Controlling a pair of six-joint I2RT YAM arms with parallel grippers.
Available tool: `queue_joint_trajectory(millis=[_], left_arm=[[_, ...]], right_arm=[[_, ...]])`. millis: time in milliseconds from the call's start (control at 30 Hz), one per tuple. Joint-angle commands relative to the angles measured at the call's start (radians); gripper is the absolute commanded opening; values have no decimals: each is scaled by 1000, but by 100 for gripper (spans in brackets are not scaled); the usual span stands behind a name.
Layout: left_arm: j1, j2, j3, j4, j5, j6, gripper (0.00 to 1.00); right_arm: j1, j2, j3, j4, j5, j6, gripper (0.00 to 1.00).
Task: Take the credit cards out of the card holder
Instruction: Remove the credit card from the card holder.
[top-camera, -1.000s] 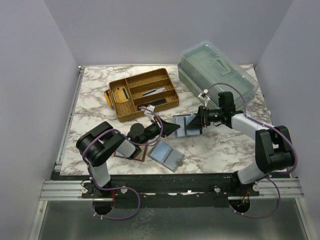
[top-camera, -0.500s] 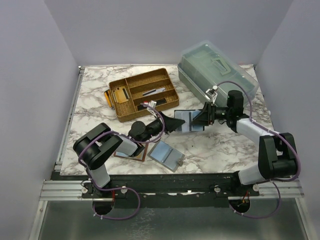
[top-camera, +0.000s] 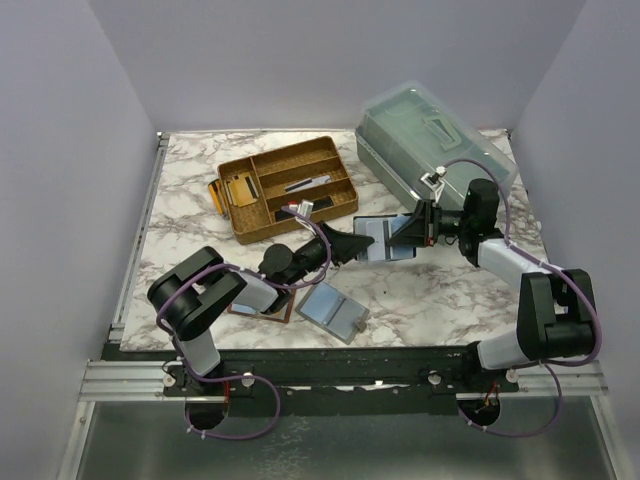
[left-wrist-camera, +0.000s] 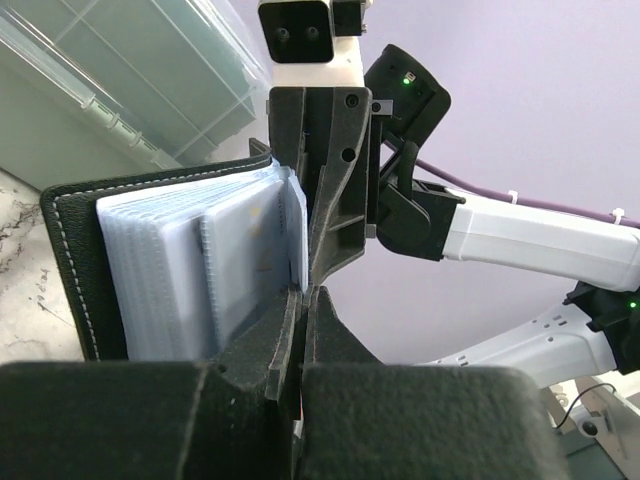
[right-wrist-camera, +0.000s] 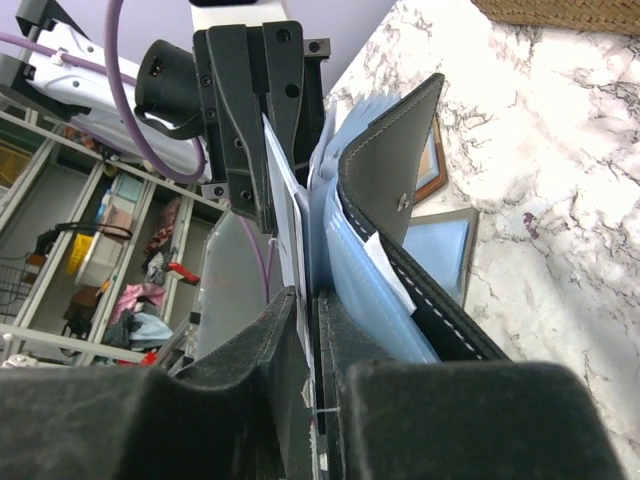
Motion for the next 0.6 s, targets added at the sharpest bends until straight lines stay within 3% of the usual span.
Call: queue_joint_trajectory(millis=[0, 100, 233, 567], left_arm=[[-46, 29, 36, 137, 11, 9, 0], [-46, 7, 26, 97, 11, 35, 0], [-31, -51, 4, 28, 32, 55, 0], [35, -69, -9, 97, 169, -29, 0]], right_arm=[[19, -34, -6, 63, -83, 43, 10], [4, -34, 3, 24, -84, 4, 0], [-28, -34, 23, -44, -117, -65, 0], [-41, -34, 22, -63, -132, -99, 0]])
